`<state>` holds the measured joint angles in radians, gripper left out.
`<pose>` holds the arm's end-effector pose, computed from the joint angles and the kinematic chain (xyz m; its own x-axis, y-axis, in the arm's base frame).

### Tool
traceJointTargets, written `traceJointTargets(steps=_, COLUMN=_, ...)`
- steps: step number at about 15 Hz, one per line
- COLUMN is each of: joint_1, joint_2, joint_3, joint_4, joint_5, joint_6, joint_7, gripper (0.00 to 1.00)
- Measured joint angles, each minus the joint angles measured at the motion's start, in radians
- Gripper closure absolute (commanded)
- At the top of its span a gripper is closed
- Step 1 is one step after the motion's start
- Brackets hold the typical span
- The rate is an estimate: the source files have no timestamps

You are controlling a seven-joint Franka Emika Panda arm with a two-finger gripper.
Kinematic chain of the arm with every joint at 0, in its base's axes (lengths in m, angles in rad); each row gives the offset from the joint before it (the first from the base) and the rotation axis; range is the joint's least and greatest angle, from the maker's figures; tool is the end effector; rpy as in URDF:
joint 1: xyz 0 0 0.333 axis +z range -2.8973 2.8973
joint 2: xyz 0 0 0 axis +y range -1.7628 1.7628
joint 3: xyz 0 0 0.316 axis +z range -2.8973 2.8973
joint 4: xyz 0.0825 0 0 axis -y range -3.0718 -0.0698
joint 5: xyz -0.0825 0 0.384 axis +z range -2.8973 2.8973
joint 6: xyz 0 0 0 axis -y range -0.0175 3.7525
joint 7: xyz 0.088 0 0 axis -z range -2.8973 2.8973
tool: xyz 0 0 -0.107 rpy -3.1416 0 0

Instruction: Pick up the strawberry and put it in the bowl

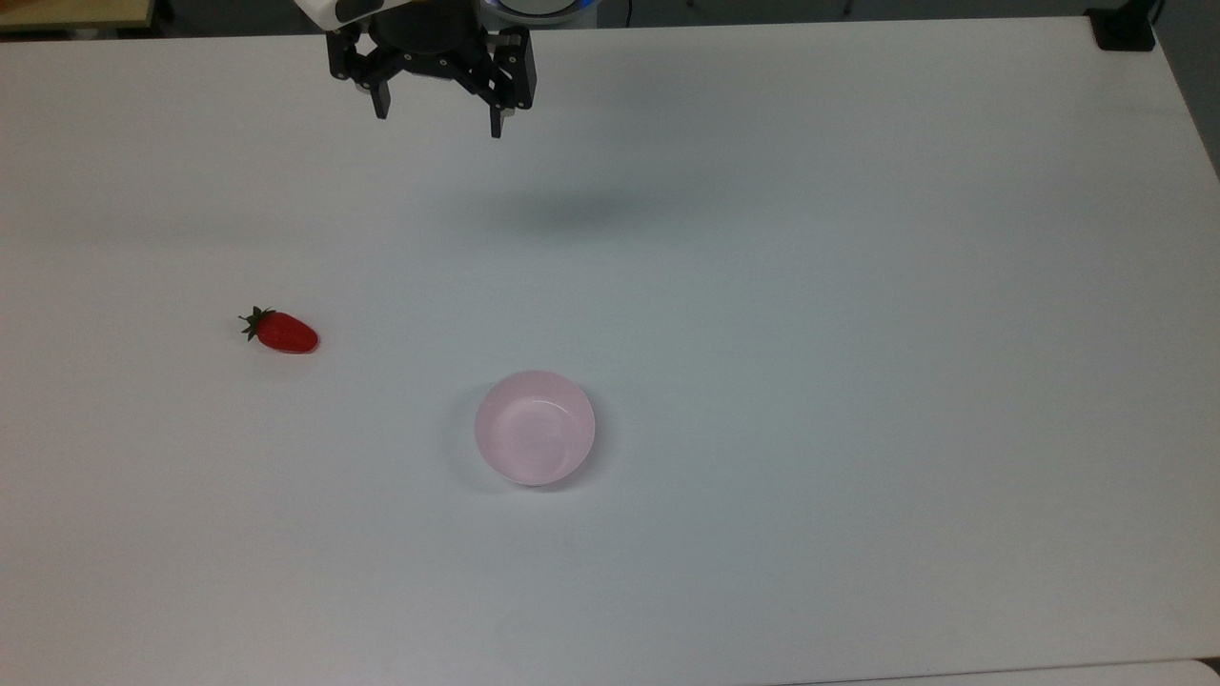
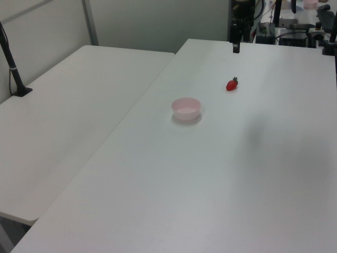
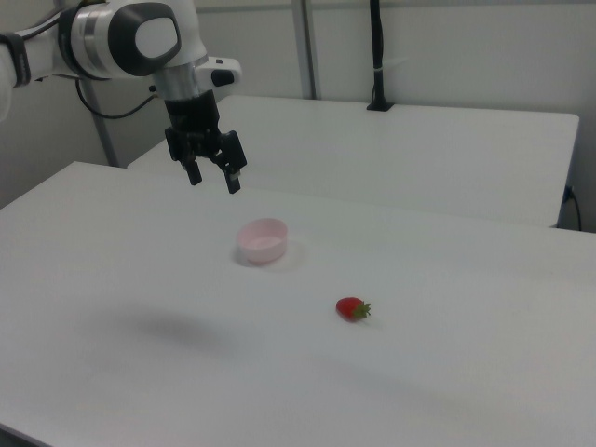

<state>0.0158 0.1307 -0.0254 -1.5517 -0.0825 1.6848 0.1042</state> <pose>0.6020 -0.0128 0.5684 0.9946 -0.1036 0.0109 -0.1042 -0.9910 0.0845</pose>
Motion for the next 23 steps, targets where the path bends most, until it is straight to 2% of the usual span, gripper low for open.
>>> traceJointTargets(steps=10, joint_1=-0.002, joint_2=0.002, joint_3=-0.001, joint_4=-0.004, joint_5=0.0, joint_6=0.011, joint_7=0.0, gripper=0.0)
traceJointTargets(steps=16, joint_1=-0.005, joint_2=0.039, joint_3=-0.002, joint_4=-0.004, joint_5=0.0, joint_6=0.034, joint_7=-0.038, gripper=0.0)
traceJointTargets(steps=18, joint_1=-0.028, joint_2=0.057, joint_3=-0.002, joint_4=-0.004, joint_5=0.0, joint_6=0.039, joint_7=-0.089, gripper=0.0)
traceJointTargets(steps=23, joint_1=-0.147, joint_2=0.161, joint_3=-0.004, joint_4=-0.009, joint_5=0.0, joint_6=0.187, joint_7=-0.287, gripper=0.0)
